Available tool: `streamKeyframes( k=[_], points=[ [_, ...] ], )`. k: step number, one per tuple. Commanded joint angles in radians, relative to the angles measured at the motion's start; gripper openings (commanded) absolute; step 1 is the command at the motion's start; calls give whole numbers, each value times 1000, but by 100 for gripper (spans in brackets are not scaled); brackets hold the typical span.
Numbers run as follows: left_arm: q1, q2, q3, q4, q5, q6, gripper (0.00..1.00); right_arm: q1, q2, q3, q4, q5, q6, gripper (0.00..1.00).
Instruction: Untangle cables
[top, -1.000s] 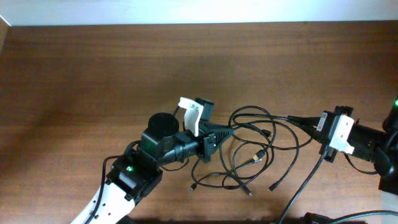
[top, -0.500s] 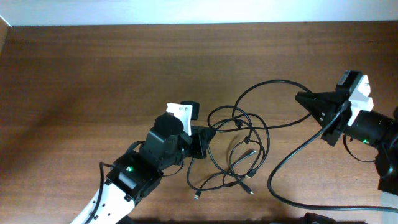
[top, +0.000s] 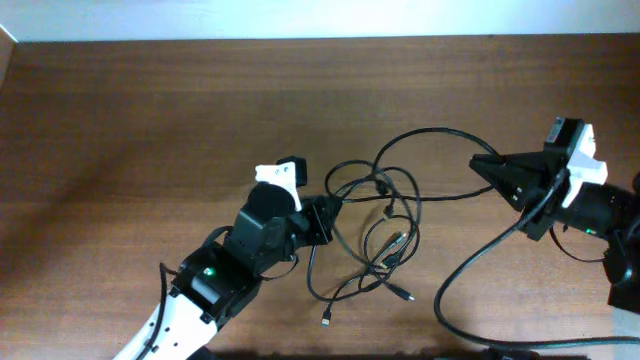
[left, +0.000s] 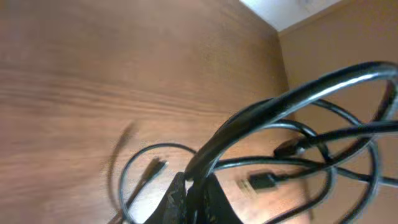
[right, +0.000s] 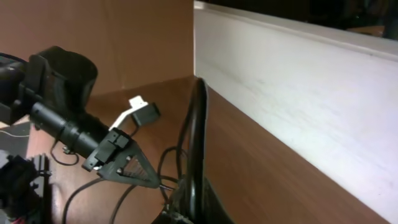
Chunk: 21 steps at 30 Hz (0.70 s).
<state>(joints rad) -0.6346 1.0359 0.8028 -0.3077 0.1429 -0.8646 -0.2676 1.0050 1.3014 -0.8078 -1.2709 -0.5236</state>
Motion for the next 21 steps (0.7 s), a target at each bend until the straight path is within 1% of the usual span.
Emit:
streamKeyframes(
  k=[1, 4, 6, 8, 11, 16, 17, 18, 19, 20, 21],
  points=[
    [4, -3, 4, 63, 79, -13, 0, -1, -5, 13, 13, -136, 1, 4],
    [-9, 2, 4, 64, 78, -13, 0, -1, -5, 13, 13, -140, 1, 4],
    [-9, 32, 4, 64, 69, -13, 0, -1, -5, 13, 16, -201, 0, 4],
    [-8, 83, 4, 61, 6, -13, 1, -1, -5, 13, 28, -249, 0, 4],
    [-9, 146, 4, 60, -9, -14, 0, -1, -5, 13, 31, -248, 0, 4],
    [-9, 153, 4, 61, -5, -13, 0, -2, -5, 13, 38, -243, 1, 4],
    [-9, 153, 4, 60, 21, -13, 0, -2, -5, 13, 42, -206, 1, 4],
    [-9, 149, 4, 61, 50, -9, 0, -2, -4, 13, 38, -114, 23, 4],
    [-9, 138, 4, 61, 56, -1, 0, -2, -3, 13, 38, -2, 88, 4],
    [-9, 111, 4, 66, 55, 38, 0, -2, -1, 13, 36, 142, 175, 4],
    [-9, 78, 4, 79, 52, 80, 0, -2, 1, 13, 29, 199, 197, 4]
  ],
)
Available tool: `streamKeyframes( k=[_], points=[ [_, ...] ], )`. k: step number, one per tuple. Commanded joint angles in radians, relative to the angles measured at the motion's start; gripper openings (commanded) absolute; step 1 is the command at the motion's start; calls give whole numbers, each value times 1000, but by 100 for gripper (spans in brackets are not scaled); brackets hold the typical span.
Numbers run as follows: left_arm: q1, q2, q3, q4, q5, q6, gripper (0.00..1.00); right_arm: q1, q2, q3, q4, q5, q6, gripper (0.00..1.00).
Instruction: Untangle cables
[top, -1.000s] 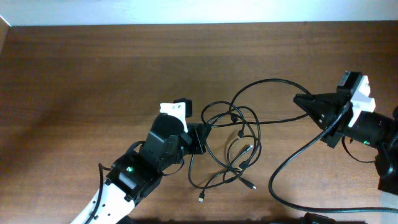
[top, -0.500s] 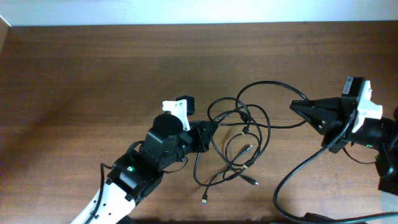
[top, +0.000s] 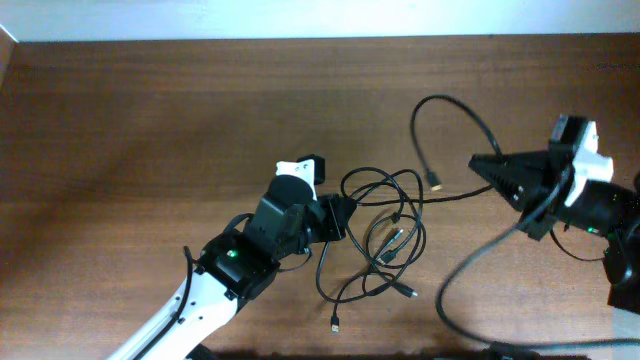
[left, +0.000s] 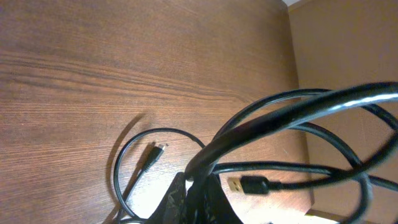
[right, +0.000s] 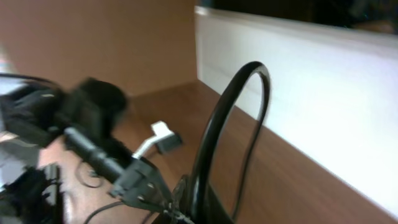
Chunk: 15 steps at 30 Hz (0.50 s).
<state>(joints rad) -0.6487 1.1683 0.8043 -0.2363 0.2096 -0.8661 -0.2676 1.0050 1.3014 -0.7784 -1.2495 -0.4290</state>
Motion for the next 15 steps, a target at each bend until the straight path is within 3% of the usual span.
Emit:
streamKeyframes(
  k=[1, 4, 5, 7, 9, 13, 15],
  points=[
    [5, -113, 3, 39, -14, 157, 0, -2, 6, 13, -35, 254, 102, 4],
    [6, -237, 3, 92, -18, 266, 0, -2, 32, 13, -108, 380, 102, 8],
    [6, -272, 3, 100, -35, 270, 0, -2, 50, 13, -130, 390, 102, 20],
    [6, -356, 3, 128, -83, 270, 0, -2, 93, 13, -169, 390, 101, 29],
    [6, -391, 3, 132, -136, 269, 0, -2, 127, 13, -199, 390, 101, 49],
    [6, -406, 3, 154, -208, 269, 0, -2, 154, 13, -240, 390, 101, 71],
    [6, -406, 3, 150, -243, 269, 0, -2, 154, 13, -240, 390, 101, 77]
  ],
)
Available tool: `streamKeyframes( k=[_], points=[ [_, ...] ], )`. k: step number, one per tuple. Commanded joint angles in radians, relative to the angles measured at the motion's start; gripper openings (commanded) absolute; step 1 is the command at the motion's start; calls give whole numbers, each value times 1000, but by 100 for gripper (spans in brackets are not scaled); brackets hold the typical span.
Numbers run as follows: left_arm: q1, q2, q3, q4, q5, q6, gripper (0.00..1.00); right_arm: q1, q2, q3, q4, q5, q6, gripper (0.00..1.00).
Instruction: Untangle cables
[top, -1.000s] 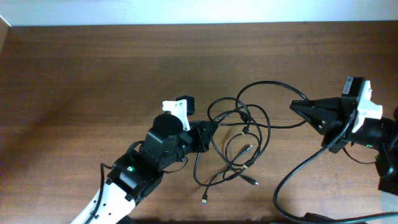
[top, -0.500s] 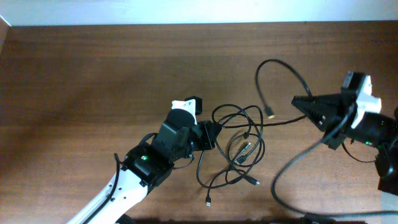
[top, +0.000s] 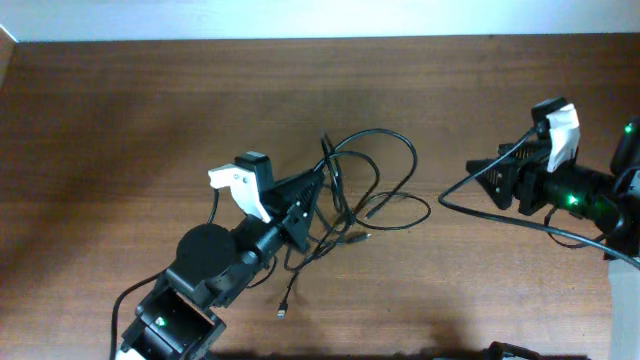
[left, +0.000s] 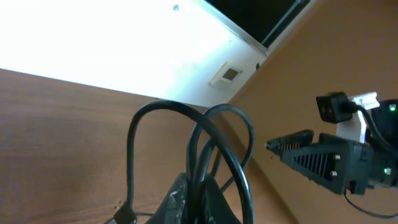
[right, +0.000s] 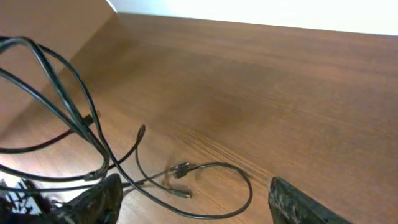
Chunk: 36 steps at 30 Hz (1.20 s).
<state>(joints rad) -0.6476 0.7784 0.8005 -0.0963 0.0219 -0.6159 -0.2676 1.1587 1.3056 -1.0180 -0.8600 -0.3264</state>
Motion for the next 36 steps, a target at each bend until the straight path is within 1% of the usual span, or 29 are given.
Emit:
streamKeyframes(
  k=[1, 2, 3, 4, 7, 8, 9, 10, 12, 13, 14, 15, 17, 19, 20, 21, 24, 25, 27, 28, 29, 32, 36],
  points=[
    [5, -16, 6, -3, -101, 19, 10, -2, 1, 9, -1, 0, -1, 80],
    [5, -16, 6, -21, -129, 19, 31, -2, 1, 9, -5, 0, -1, 86],
    [5, -15, 6, -58, -169, 19, 45, -2, 1, 9, -12, 1, -1, 88],
    [5, -15, 6, -109, -218, 19, 48, -2, 1, 9, -16, 1, -1, 89],
    [5, -15, 6, -274, -343, 19, 49, -2, 1, 9, -23, 0, -1, 89],
    [5, -15, 6, -349, -371, 19, 52, -2, 1, 9, -34, -1, -1, 99],
    [5, -15, 6, -403, -371, 19, 62, -1, 1, 9, -69, -11, 0, 99],
    [5, -15, 6, -455, -390, 19, 64, -1, 1, 9, -114, -29, -1, 99],
    [23, -15, 6, -539, -423, 18, 75, -1, 2, 9, -154, -26, -1, 99],
    [43, -15, 6, -578, -423, -6, 80, -1, 7, 9, -166, -26, -1, 99],
    [70, -15, 6, -609, -423, -24, 82, -1, 13, 9, -179, -26, -1, 99],
    [113, -15, 6, -642, -423, -24, 89, -1, 24, 9, -203, -27, -1, 99],
    [179, -15, 6, -692, -423, -24, 93, 3, 56, 8, -243, -33, -1, 99],
    [263, -15, 6, -755, -423, -23, 98, 44, 96, 7, -251, -56, 0, 99],
    [304, -15, 6, -770, -423, -21, 99, 102, 130, 7, -249, -57, 1, 99],
    [318, -15, 6, -769, -423, 7, 99, 148, 162, 7, -242, -56, 32, 99],
    [322, -15, 6, -765, -419, 288, 99, 284, 263, 7, -177, -27, 202, 99],
    [322, -15, 6, -765, -419, 349, 99, 336, 288, 7, -128, 41, 292, 99],
    [322, -15, 6, -766, -419, 364, 99, 440, 296, 7, -44, 272, 512, 99],
    [322, -15, 6, -766, -420, 364, 99, 524, 296, 7, -5, 383, 641, 99],
    [322, -15, 6, -766, -420, 364, 99, 584, 299, 7, 21, 414, 700, 99],
    [322, -15, 6, -771, -419, 364, 99, 680, 323, 7, 64, 428, 780, 99],
    [322, -15, 6, -773, -419, 364, 99, 750, 413, 7, 123, 427, 891, 99]
  ],
)
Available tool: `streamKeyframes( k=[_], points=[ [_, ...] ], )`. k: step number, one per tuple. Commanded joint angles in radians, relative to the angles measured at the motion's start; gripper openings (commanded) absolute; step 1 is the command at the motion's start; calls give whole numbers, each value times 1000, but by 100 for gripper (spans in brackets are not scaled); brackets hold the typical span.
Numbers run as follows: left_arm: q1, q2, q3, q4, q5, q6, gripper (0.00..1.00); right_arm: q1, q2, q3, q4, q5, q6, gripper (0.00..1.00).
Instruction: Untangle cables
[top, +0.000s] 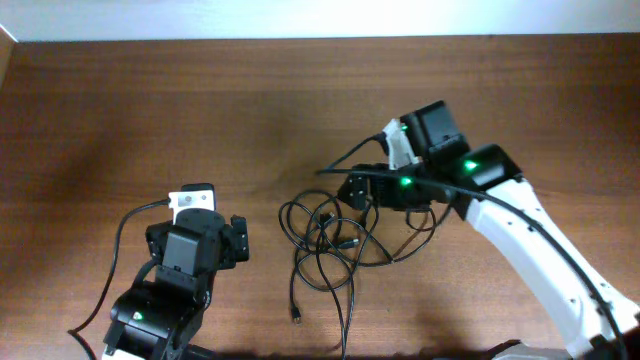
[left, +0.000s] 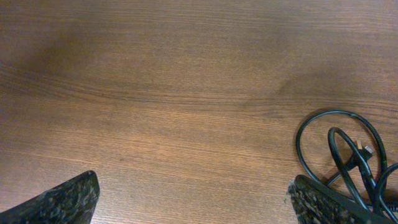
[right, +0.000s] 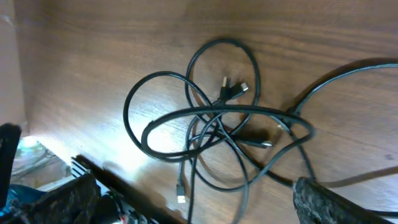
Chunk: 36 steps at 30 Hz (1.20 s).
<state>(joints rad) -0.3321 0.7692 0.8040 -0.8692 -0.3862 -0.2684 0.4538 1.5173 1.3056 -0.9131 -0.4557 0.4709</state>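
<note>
Several black cables lie in one loose tangle (top: 330, 245) on the brown table, loops crossing, with a plug end (top: 297, 318) trailing toward the front edge. My right gripper (top: 372, 190) hangs open just above the tangle's far right side. Its wrist view looks down on the tangle (right: 217, 124), and nothing sits between the spread fingers of the right gripper (right: 196, 205). My left gripper (top: 195, 243) is open to the left of the heap, apart from it. In its wrist view the left gripper (left: 193, 199) frames bare wood, with cable loops (left: 348, 155) at the right edge.
The wooden table (top: 120, 120) stretches to a white wall along the back. The right arm's white link (top: 540, 260) runs from the lower right toward the middle. A thin robot lead (top: 125, 235) curls beside the left arm.
My left gripper has let go of the cable bundle and now stands open at the lower left. The cables lie heaped on the table. My right arm has moved left over the heap.
Both grippers were shut on cables, the right one holding a loop out to the right. Then that cable's end was free of the tangle. Later the right gripper was open and the left held the bundle raised. Now both are open and the cables rest on the table.
</note>
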Motion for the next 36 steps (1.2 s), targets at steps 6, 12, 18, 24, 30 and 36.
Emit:
streamKeyframes(
  k=[6, 12, 18, 24, 30, 36],
  points=[
    [6, -6, 3, 0, -11, 16, 99, 98, 173, 6, 126, 18, 230, 99],
    [6, -6, 3, 0, -11, 16, 99, 151, 180, 6, 241, 127, 256, 99],
    [6, -6, 3, 0, -11, 16, 99, 215, 228, 6, 248, 206, 316, 91],
    [6, -6, 3, 0, -11, 16, 99, 212, 230, 6, 244, 259, 316, 4],
    [6, -6, 3, 0, -11, 16, 99, 185, 210, 8, 240, 280, 315, 4],
    [6, -6, 3, 0, -11, 16, 99, 45, -60, 76, 212, 285, 239, 4]
  ],
)
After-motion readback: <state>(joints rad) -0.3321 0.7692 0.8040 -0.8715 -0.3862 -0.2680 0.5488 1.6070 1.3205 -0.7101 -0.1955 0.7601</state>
